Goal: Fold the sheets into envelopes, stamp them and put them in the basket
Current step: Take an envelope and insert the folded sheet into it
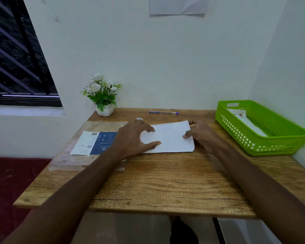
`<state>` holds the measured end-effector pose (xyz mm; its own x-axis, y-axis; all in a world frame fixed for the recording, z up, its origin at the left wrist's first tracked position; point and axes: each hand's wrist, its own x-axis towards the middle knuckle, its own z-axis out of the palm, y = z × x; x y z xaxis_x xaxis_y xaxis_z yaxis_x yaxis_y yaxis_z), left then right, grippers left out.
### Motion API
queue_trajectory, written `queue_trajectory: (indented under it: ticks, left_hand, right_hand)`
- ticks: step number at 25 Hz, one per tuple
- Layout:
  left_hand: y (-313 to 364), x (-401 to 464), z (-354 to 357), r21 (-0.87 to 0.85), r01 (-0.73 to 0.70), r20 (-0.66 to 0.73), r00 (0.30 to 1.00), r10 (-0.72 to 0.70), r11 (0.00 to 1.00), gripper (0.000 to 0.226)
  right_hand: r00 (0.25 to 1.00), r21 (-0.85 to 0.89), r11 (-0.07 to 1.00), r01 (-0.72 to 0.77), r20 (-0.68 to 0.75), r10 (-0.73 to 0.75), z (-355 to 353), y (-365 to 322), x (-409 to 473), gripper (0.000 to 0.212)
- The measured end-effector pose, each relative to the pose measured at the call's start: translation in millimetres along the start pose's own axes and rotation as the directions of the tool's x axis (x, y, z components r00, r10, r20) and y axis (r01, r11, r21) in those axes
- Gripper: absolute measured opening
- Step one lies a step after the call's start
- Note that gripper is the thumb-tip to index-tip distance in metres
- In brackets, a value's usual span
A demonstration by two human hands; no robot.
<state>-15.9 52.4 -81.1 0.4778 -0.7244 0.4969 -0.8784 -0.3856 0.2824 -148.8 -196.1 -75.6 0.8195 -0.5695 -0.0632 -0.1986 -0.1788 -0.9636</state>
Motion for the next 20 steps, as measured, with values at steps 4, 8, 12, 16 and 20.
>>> queue_trajectory:
  ticks: [4,8,12,16,20]
  left_hand:
    - [0,5,-4,0.008,0.044,-0.012,0.999,-0.044,0.999,0.058]
    - [-5,5,0,0.002,0.086,0.061,0.994,-0.086,0.996,0.055]
    - [-2,6,1,-0.032,0.07,0.08,0.994,-0.068,0.997,0.054]
    - [-3,8,3,-0.006,0.127,0.115,0.985,-0.125,0.992,0.052]
    - [-3,6,4,-0.138,0.164,0.184,0.973,-0.138,0.977,0.034]
  right_hand:
    - [0.995,0.038,0.999,0.029,-0.095,-0.026,-19,1,6,0.028]
    - [0.993,-0.111,0.987,0.113,-0.026,-0.116,-14,8,9,0.021]
    - [0.983,-0.068,0.988,0.136,0.133,-0.126,-14,9,11,0.018]
    - [0.988,0.084,0.99,0.114,0.098,-0.122,-30,3,13,0.025]
    - [0.969,-0.061,0.988,0.139,-0.195,-0.148,-36,1,14,0.026]
